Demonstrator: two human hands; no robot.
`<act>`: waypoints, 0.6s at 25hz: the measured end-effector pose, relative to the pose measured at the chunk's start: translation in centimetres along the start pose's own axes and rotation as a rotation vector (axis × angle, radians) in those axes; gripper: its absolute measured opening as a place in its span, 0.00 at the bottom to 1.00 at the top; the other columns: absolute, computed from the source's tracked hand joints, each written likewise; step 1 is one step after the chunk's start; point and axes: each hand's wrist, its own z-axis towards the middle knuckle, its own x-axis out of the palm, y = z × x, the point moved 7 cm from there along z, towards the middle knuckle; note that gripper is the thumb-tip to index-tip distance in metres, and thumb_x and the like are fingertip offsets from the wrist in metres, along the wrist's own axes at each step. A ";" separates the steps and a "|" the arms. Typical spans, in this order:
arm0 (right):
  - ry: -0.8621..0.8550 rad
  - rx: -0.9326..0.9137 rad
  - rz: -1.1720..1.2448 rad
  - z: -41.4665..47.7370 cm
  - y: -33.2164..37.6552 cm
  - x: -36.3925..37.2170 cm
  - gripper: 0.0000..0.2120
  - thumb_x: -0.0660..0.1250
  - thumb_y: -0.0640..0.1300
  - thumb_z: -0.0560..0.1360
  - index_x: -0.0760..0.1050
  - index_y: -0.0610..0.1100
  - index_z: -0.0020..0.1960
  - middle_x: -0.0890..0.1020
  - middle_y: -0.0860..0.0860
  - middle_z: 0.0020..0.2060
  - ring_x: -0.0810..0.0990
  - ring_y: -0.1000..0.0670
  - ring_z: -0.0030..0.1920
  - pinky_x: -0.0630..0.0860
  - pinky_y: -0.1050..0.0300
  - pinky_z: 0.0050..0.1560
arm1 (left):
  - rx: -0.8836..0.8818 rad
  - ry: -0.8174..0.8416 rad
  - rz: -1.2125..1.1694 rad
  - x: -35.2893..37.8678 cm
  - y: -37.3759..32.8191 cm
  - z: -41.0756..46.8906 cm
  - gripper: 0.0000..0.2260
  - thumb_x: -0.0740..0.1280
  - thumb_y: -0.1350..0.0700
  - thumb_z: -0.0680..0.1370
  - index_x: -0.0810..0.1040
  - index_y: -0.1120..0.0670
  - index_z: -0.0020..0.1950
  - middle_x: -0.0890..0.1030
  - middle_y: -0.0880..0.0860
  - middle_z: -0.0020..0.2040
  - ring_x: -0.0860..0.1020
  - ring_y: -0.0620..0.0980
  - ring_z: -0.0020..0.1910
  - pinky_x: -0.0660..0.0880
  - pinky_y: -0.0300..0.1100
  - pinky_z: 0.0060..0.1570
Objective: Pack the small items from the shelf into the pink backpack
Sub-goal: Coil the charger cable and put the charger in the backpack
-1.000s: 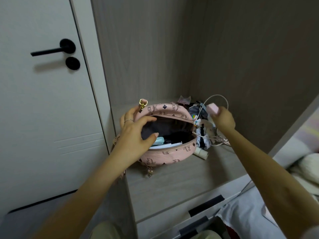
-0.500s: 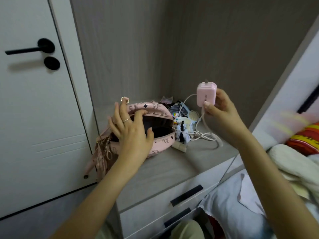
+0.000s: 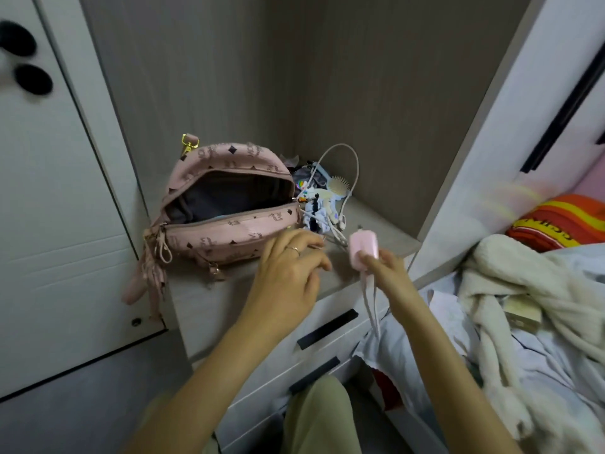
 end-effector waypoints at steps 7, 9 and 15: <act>-0.282 -0.068 0.066 -3.5 -0.8 0.8 0.15 0.69 0.48 0.69 0.76 0.35 0.46 0.76 0.46 0.36 0.73 0.50 0.34 0.69 0.61 0.29 | -0.215 0.002 -0.208 2.8 3.7 -2.4 0.10 0.64 0.65 0.73 0.78 0.51 0.45 0.78 0.47 0.50 0.75 0.47 0.50 0.69 0.38 0.52; -0.168 -0.028 0.485 -6.1 -1.6 2.3 0.12 0.66 0.49 0.68 0.76 0.42 0.47 0.77 0.48 0.36 0.73 0.53 0.34 0.69 0.64 0.28 | -0.327 0.003 -0.348 4.4 3.1 -3.7 0.12 0.63 0.65 0.74 0.77 0.47 0.47 0.78 0.45 0.50 0.76 0.42 0.46 0.72 0.33 0.46; 0.082 0.171 0.907 -10.5 -4.2 5.7 0.18 0.59 0.54 0.65 0.83 0.46 0.39 0.82 0.46 0.34 0.77 0.49 0.35 0.69 0.57 0.36 | -0.791 0.113 -1.008 10.6 0.5 -8.1 0.21 0.64 0.64 0.75 0.68 0.40 0.59 0.78 0.48 0.57 0.80 0.44 0.52 0.80 0.41 0.45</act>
